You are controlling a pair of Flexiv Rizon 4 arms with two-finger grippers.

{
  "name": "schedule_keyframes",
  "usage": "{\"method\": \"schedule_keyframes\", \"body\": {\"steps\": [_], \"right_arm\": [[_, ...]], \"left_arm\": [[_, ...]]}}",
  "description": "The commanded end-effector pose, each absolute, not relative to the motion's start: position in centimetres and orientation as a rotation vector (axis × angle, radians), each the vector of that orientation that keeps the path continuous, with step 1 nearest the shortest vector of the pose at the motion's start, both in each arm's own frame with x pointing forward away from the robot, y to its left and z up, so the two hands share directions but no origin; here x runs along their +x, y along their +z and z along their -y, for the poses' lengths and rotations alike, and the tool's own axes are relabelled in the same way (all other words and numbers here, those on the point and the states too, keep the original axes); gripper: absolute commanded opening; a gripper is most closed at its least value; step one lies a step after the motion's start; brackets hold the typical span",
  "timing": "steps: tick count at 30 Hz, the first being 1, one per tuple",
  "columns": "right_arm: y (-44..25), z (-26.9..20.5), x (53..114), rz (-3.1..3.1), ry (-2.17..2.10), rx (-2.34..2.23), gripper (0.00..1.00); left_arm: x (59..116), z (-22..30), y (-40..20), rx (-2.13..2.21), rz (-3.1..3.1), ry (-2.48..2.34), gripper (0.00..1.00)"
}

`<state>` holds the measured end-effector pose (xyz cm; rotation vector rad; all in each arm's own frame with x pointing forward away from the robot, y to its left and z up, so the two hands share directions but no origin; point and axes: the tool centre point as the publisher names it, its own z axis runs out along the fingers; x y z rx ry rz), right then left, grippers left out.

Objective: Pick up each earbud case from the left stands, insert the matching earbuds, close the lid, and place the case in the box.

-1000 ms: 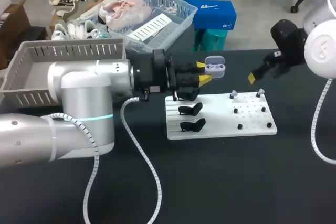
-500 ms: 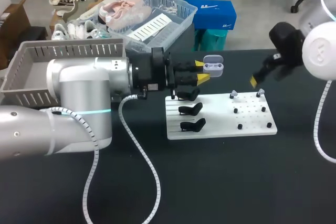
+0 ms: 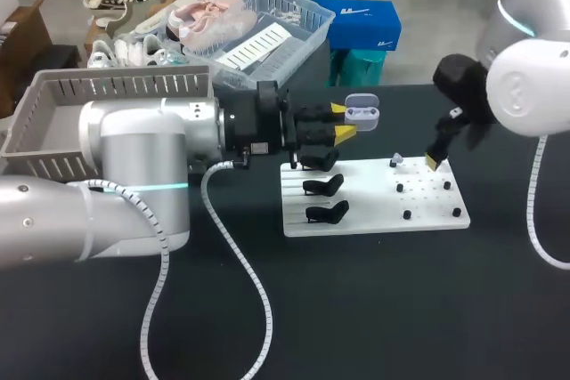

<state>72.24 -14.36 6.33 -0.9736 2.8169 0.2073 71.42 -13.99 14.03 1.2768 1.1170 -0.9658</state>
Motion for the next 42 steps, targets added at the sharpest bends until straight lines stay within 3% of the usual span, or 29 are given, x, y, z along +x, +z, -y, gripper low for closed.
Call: {"method": "schedule_keyframes", "body": {"steps": [1,7,13,17,19,24,27,29,42], "right_arm": [[5.9,14.2,73.3,-2.872,0.209,-1.007,1.0],[4.6,14.7,73.3,-2.91,0.156,-0.994,1.0],[3.6,14.9,73.9,-2.924,0.107,-1.009,0.84],[3.4,15.1,74.2,-2.926,0.087,-1.014,0.82],[3.4,15.2,74.2,-2.921,0.073,-1.018,0.76],[3.3,15.3,74.6,-2.925,0.044,-1.02,0.76],[3.1,15.3,74.8,-2.928,0.036,-1.019,0.67],[3.0,15.3,74.9,-2.927,0.035,-1.019,0.5],[2.4,15.3,75.3,-2.924,0.043,-0.978,0.42]], "left_arm": [[71.3,14.0,14.0,1.273,-1.117,-0.962,0.0],[71.3,14.0,14.0,1.273,-1.117,-0.962,0.0],[71.3,14.0,14.0,1.273,-1.117,-0.962,0.0],[71.3,14.0,14.0,1.273,-1.117,-0.962,0.0],[71.3,14.0,14.0,1.273,-1.117,-0.962,0.0],[71.3,14.0,14.0,1.273,-1.117,-0.962,0.0],[71.3,14.0,14.0,1.273,-1.117,-0.962,0.0],[71.3,14.0,14.0,1.273,-1.117,-0.962,0.0],[71.3,14.0,14.0,1.273,-1.117,-0.962,0.0]]}}
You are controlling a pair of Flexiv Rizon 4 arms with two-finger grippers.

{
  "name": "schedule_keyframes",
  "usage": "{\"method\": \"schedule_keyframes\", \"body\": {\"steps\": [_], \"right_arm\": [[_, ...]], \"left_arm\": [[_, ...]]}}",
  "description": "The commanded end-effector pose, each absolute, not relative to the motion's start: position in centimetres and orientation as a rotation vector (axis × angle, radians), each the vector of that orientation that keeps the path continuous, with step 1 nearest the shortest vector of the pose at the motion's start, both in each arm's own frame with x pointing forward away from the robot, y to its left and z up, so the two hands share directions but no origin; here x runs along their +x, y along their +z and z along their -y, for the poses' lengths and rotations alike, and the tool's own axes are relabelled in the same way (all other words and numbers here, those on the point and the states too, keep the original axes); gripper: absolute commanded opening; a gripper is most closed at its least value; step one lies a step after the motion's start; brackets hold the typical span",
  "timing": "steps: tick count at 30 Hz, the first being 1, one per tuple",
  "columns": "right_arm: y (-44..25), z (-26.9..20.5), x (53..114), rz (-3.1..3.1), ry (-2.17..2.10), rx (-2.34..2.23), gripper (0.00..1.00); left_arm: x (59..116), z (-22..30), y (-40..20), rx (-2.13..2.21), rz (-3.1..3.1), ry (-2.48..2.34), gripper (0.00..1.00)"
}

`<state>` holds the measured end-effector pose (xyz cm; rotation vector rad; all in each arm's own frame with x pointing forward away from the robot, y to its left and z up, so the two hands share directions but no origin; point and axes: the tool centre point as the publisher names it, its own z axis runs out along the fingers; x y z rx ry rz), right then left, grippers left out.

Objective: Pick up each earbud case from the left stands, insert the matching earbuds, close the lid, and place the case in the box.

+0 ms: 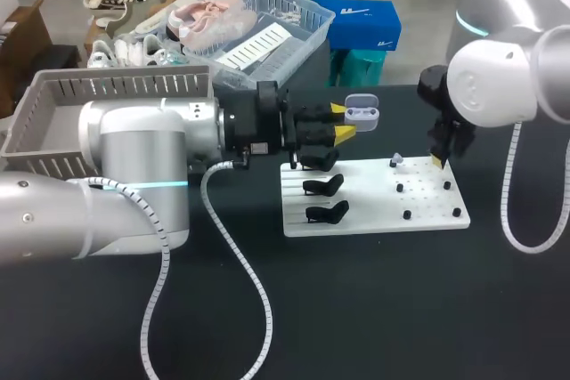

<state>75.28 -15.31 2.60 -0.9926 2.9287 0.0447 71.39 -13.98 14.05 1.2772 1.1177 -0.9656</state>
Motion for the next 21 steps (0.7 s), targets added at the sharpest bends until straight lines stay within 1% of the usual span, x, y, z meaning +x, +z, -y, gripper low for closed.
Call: {"method": "schedule_keyframes", "body": {"steps": [1,9,13,16,20,21], "right_arm": [[2.4,15.37,75.25,-2.922,0.046,-0.969,0.42],[2.11,15.57,75.4,-2.919,0.057,-0.943,0.32],[2.13,15.56,75.53,-2.918,0.056,-0.944,0.31],[2.11,15.56,75.6,-2.917,0.057,-0.94,0.24],[2.03,15.47,75.71,-2.915,0.059,-0.939,0.18],[2.0,15.45,75.73,-2.916,0.059,-0.939,0.13]], "left_arm": [[71.33,14.01,13.98,1.273,-1.117,-0.962,0.0],[71.33,14.01,13.98,1.273,-1.117,-0.962,0.0],[71.33,14.01,13.98,1.273,-1.117,-0.962,0.0],[71.33,14.01,13.98,1.273,-1.117,-0.962,0.0],[71.33,14.01,13.98,1.273,-1.117,-0.962,0.0],[71.33,14.01,13.98,1.273,-1.117,-0.962,0.0]]}}
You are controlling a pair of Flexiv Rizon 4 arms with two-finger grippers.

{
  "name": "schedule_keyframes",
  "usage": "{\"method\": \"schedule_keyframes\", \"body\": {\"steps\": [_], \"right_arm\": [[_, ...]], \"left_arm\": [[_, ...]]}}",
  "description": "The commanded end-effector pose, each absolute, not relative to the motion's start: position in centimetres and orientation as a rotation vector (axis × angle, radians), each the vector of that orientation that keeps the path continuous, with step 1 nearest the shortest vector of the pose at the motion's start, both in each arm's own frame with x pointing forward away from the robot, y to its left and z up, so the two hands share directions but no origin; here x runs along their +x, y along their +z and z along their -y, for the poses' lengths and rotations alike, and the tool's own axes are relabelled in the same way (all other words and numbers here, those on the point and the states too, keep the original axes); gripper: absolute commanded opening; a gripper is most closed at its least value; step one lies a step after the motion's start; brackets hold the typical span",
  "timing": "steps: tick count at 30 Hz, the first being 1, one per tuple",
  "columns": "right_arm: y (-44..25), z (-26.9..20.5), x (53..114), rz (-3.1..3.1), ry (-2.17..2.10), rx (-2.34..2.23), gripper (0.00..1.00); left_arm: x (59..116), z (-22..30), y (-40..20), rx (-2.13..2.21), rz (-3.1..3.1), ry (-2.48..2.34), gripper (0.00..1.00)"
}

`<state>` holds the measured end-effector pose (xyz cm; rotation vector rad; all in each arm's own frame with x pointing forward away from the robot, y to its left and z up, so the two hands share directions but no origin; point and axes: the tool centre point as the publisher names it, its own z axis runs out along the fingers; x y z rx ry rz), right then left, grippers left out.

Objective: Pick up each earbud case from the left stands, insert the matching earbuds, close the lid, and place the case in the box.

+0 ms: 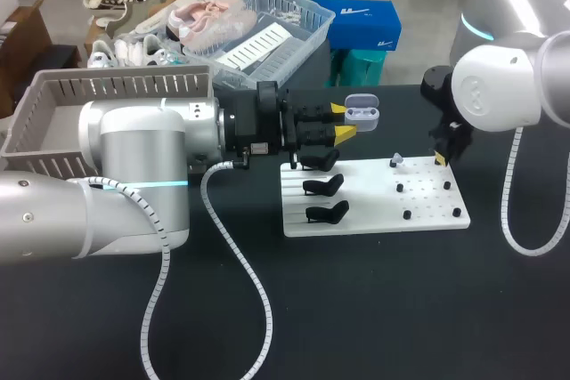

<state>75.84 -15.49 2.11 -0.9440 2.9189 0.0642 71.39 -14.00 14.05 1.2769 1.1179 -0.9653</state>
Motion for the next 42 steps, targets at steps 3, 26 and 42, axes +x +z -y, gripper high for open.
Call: {"method": "schedule_keyframes", "body": {"steps": [3,26,42], "right_arm": [[2.0,15.4,75.7,-2.915,0.061,-0.937,0.0],[8.4,13.3,72.2,-2.845,-0.006,-0.847,0.0],[10.8,11.5,70.6,-2.79,-0.076,-0.841,0.0]], "left_arm": [[71.3,14.0,14.0,1.273,-1.117,-0.962,0.0],[71.3,14.0,14.0,1.273,-1.117,-0.962,0.0],[71.3,14.0,14.0,1.273,-1.117,-0.962,0.0]]}}
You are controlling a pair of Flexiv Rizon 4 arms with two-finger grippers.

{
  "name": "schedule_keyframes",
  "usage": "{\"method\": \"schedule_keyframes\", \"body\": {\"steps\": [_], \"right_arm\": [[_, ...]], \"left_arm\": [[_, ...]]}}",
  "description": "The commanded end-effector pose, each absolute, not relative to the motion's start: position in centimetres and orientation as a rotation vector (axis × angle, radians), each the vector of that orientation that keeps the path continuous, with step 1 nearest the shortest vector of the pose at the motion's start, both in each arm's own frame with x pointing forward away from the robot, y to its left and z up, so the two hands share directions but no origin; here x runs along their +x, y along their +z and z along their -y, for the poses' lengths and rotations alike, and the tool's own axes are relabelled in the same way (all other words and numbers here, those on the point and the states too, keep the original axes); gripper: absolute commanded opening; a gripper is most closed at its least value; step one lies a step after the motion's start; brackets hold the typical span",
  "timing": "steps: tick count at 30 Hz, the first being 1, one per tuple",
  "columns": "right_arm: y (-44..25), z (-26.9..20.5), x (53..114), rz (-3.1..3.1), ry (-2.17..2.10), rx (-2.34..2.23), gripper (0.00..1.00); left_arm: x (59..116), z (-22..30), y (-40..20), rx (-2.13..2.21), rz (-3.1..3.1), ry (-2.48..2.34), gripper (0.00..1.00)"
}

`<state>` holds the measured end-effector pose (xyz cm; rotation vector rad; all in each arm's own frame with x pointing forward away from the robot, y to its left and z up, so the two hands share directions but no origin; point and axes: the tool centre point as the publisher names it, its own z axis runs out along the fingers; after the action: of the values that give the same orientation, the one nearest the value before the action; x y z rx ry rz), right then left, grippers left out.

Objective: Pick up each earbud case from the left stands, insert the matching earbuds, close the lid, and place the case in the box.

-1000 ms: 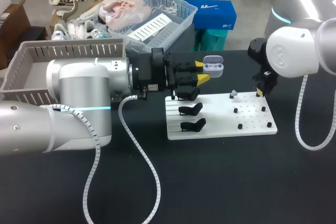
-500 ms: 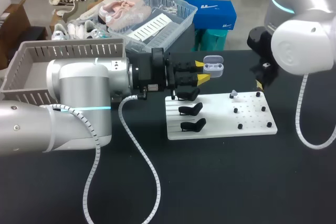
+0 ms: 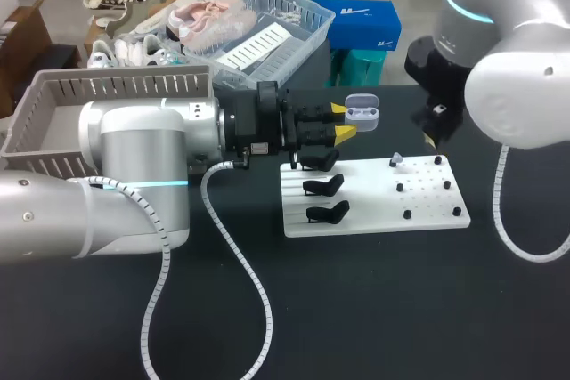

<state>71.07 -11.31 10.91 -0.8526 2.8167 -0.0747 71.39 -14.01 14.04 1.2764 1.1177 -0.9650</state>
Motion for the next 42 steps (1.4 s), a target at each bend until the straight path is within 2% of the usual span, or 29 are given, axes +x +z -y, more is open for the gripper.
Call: {"method": "schedule_keyframes", "body": {"steps": [1,16,24,42], "right_arm": [[10.8,11.5,70.6,-2.79,-0.076,-0.841,0.0],[10.8,11.3,70.6,-2.808,-0.061,-0.806,0.0],[11.6,11.3,69.5,-2.973,0.002,-0.341,0.0],[17.5,8.6,65.4,-2.988,-0.183,0.688,0.0]], "left_arm": [[71.3,14.0,14.0,1.273,-1.117,-0.962,0.0],[71.3,14.0,14.0,1.273,-1.117,-0.962,0.0],[71.3,14.0,14.0,1.273,-1.117,-0.962,0.0],[71.3,14.0,14.0,1.273,-1.117,-0.962,0.0]]}}
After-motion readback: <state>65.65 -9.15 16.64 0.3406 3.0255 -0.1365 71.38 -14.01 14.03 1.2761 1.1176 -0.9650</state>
